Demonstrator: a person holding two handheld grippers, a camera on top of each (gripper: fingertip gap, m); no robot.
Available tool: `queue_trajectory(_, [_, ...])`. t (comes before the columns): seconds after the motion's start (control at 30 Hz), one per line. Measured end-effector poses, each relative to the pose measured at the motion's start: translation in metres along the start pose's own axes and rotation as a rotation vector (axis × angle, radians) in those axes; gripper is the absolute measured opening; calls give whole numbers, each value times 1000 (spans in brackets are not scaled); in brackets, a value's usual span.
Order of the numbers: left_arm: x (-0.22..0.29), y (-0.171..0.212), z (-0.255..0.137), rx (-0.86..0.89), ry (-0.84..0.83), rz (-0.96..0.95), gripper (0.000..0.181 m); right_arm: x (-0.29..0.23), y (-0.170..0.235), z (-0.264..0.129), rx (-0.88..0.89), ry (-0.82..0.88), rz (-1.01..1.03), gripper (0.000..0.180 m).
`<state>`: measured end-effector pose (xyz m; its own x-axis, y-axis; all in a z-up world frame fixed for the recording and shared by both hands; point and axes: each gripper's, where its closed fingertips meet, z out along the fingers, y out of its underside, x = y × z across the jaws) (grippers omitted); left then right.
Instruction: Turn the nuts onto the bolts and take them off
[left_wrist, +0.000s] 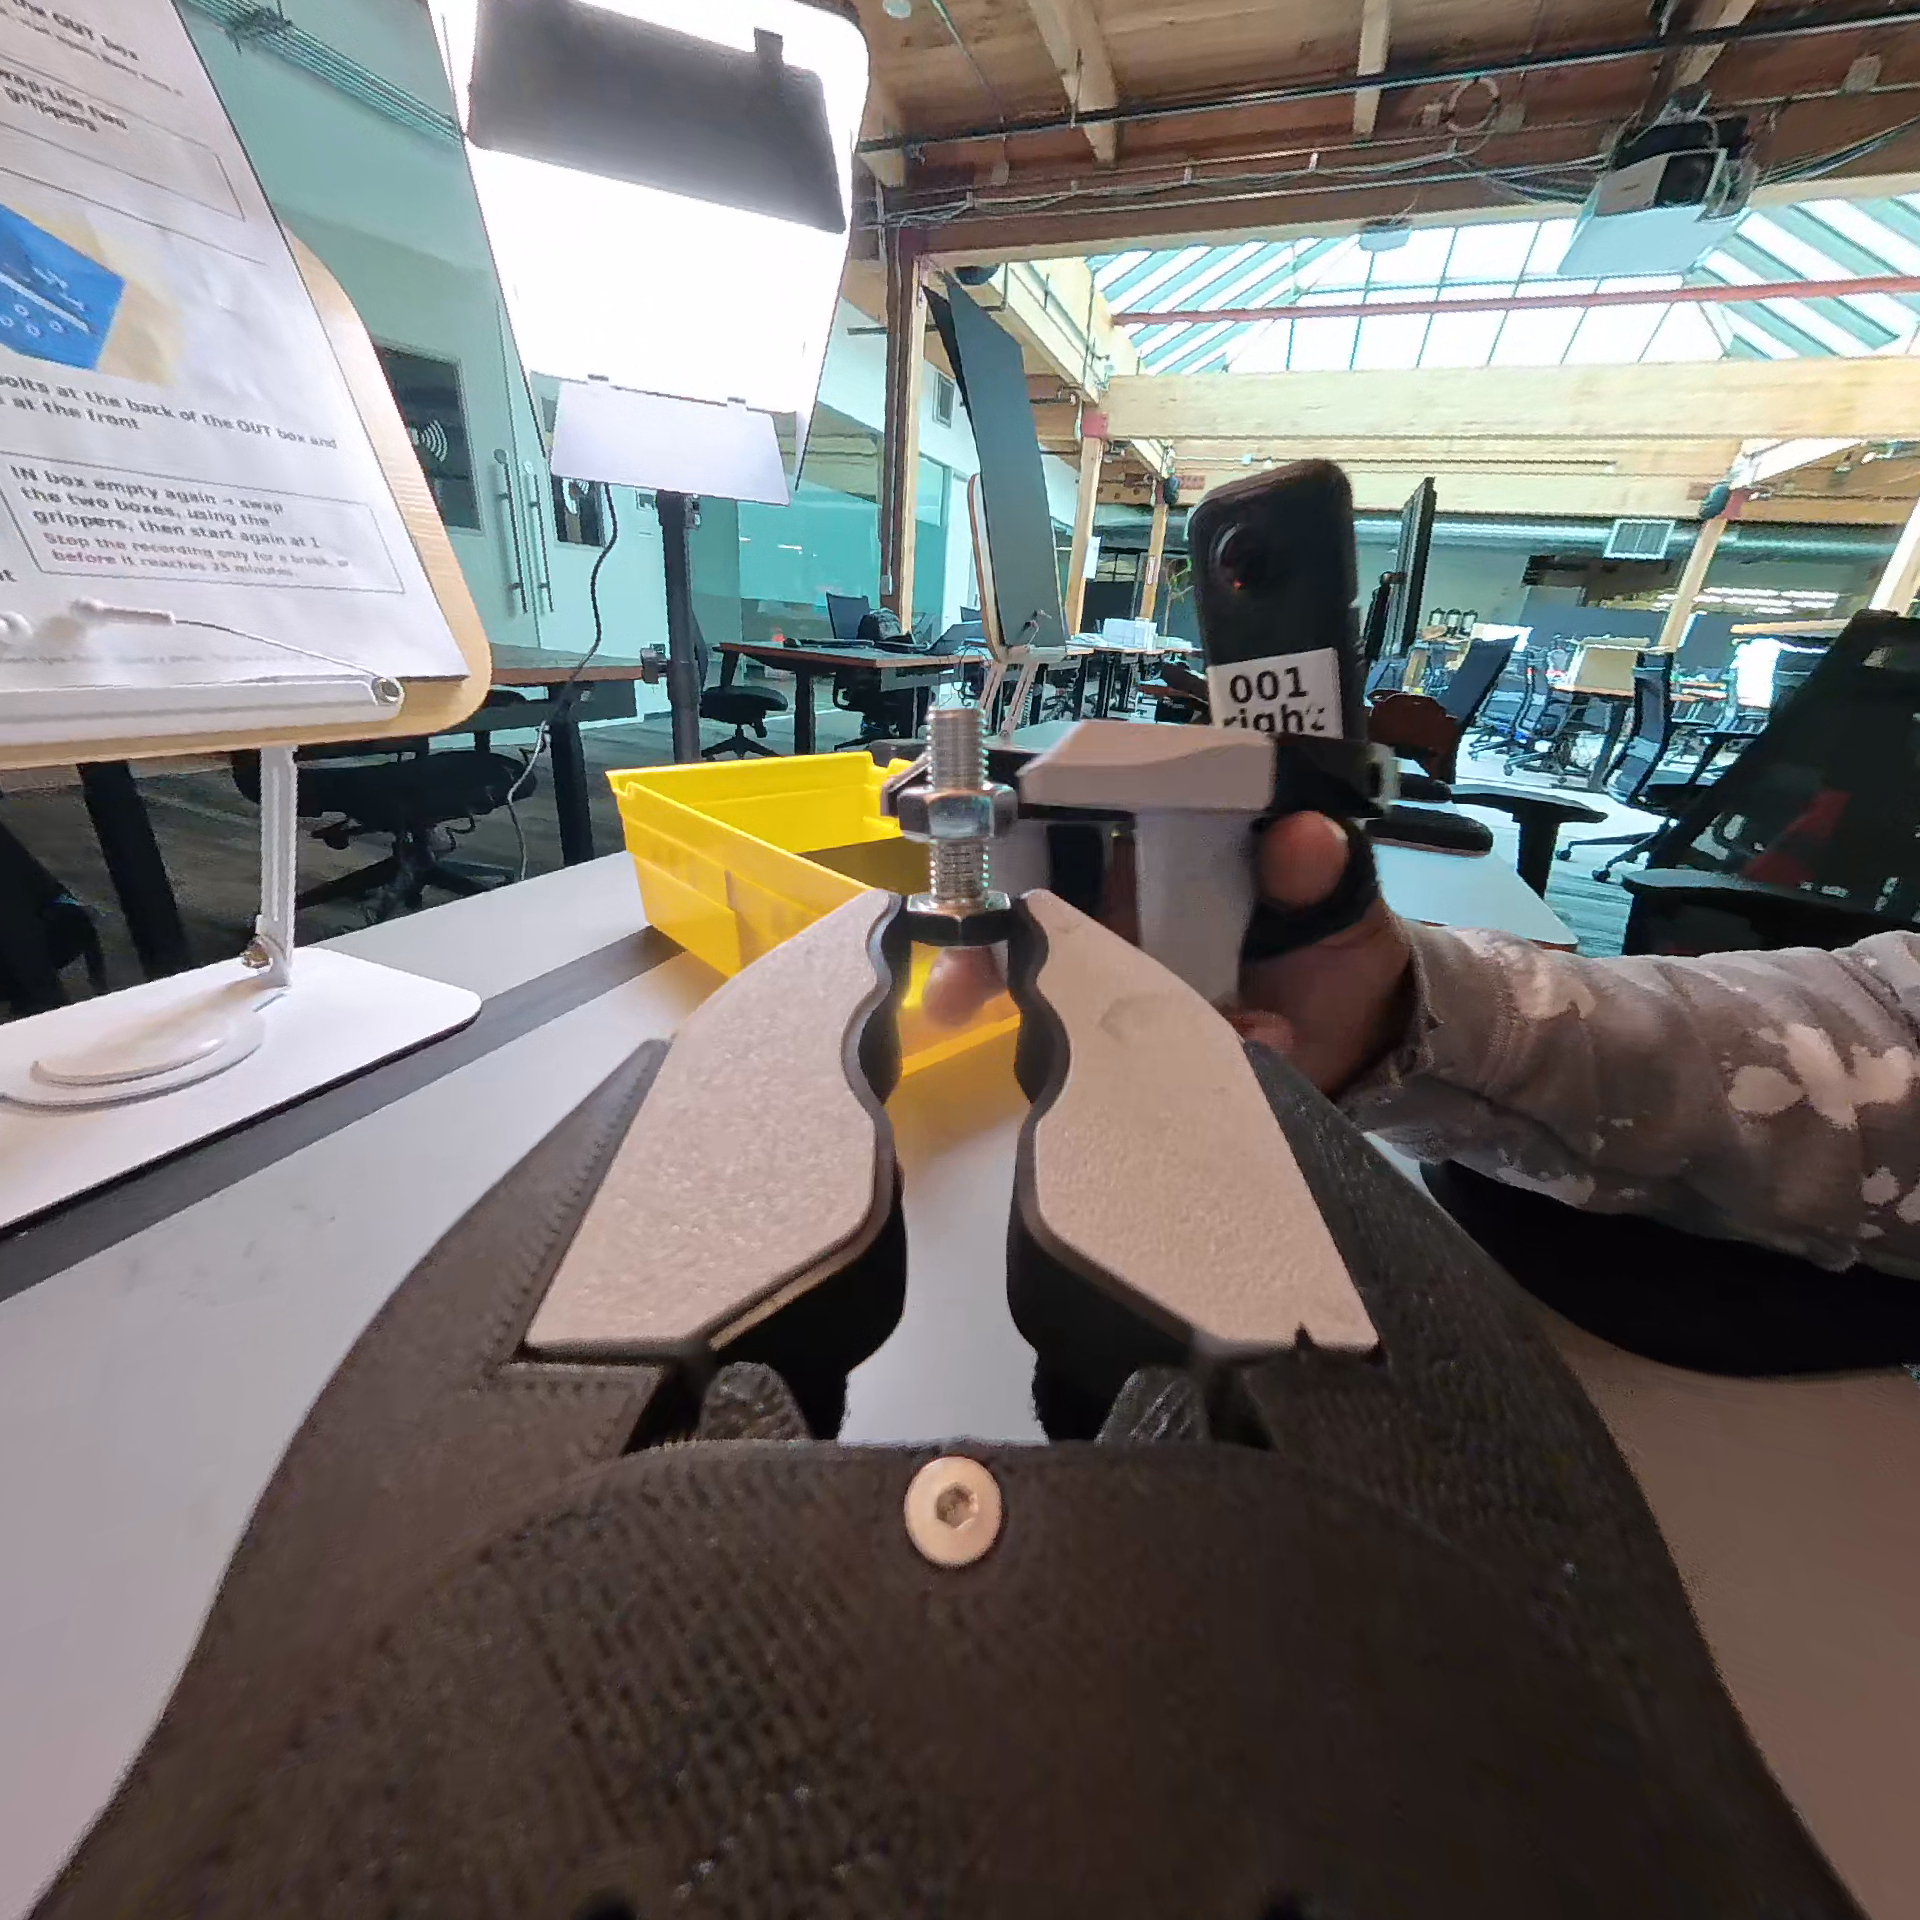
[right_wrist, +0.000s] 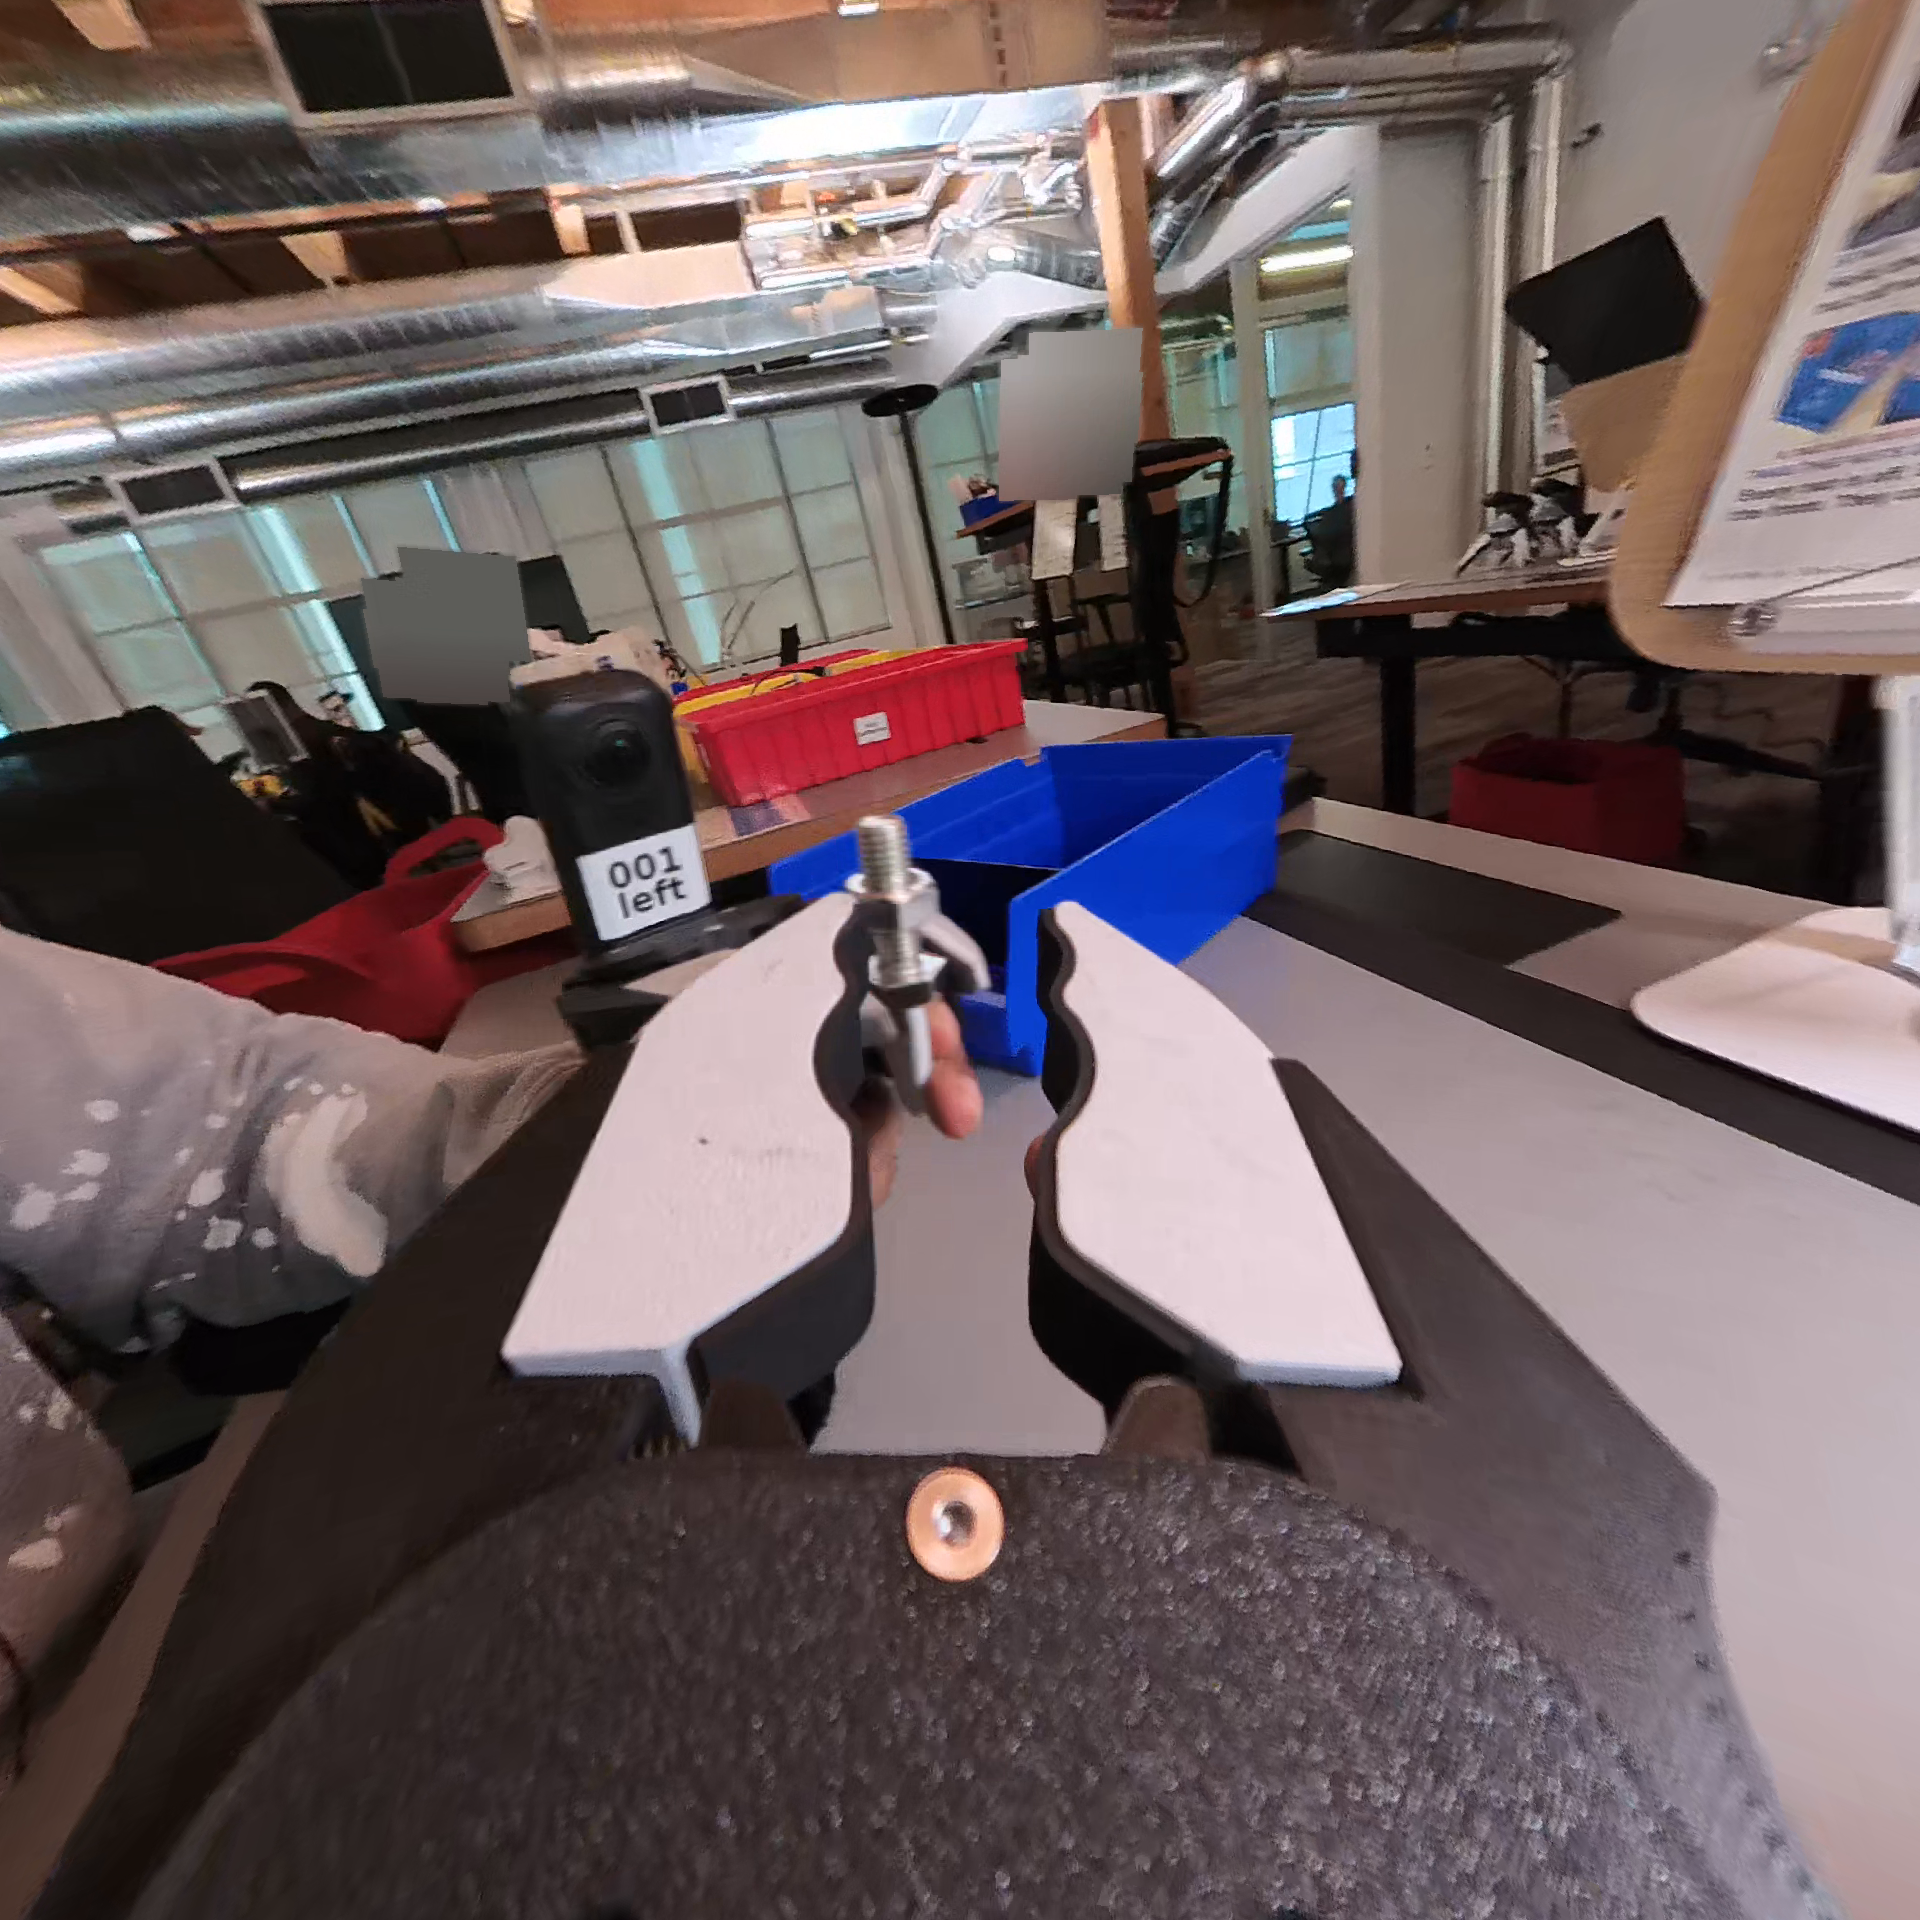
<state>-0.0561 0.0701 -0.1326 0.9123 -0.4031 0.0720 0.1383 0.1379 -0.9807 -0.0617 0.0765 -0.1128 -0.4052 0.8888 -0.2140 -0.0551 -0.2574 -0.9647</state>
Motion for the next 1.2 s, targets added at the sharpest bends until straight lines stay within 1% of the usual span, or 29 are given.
queue_trajectory(0.1, [3, -1, 1, 5, 11, 9, 19, -7, 5, 6, -32, 1, -36, 32])
queue_trajectory(0.13, [3, -3, 0, 8, 7, 9, 19, -4, 4, 4, -21, 11, -29, 27])
queue_trajectory(0.17, [4, -6, -2, 26, 24, 10, 19, 8, 2, 0, -9, 65, -8, 10])
queue_trajectory(0.2, [4, -9, -3, 35, 21, 12, 19, 19, 0, -5, 7, 100, 2, 8])
queue_trajectory(0.23, [4, -11, -4, 38, 15, 21, 19, 25, -1, -9, 10, 108, 12, 9])
queue_trajectory(0.3, [1, -10, -4, 29, 4, 19, 19, 24, -4, -10, 10, 85, 25, 18])
queue_trajectory(0.43, [0, -3, -2, 7, 7, 11, 19, -7, 2, 4, -14, -14, -7, 32])
queue_trajectory(0.53, [6, -5, -1, 17, 29, 16, 19, -6, 7, 6, -30, -5, -13, 28])
queue_trajectory(0.57, [7, -7, -2, 25, 40, 15, 19, 5, 7, 3, -27, 43, 1, 12])
queue_trajectory(0.63, [9, -10, -3, 37, 44, 20, 19, 22, 6, -5, -16, 100, 14, 9])
queue_trajectory(0.7, [6, -9, -3, 30, 33, 20, 19, 21, 1, -7, -5, 83, 28, 15])
queue_trajectory(0.8, [3, -4, -2, 14, 26, 10, 19, -2, -1, -1, 7, -10, 14, 28])
queue_trajectory(0.93, [7, -2, 0, 1, 38, 14, 19, -11, 4, 5, -17, -32, -11, 30])
queue_trajectory(0.97, [5, -3, -1, 6, 32, 6, 19, -6, 3, 3, -10, -12, 4, 18])
queue_trajectory(1.0, [7, -8, -3, 29, 51, 6, 19, 8, 1, 0, 5, 63, 15, 3])
queue_trajectory(1.03, [6, -10, -4, 30, 45, 11, 19, 17, -1, -4, 20, 97, 15, 0])
queue_trajectory(1.07, [6, -12, -4, 31, 43, 21, 19, 20, -2, -7, 23, 93, 26, 0])
queue_trajectory(1.1, [5, -12, -4, 30, 36, 23, 19, 19, -4, -8, 28, 75, 43, 4])
queue_trajectory(1.2, [3, -6, -3, 11, 28, 11, 19, 0, -6, -2, 29, 7, 29, 22])
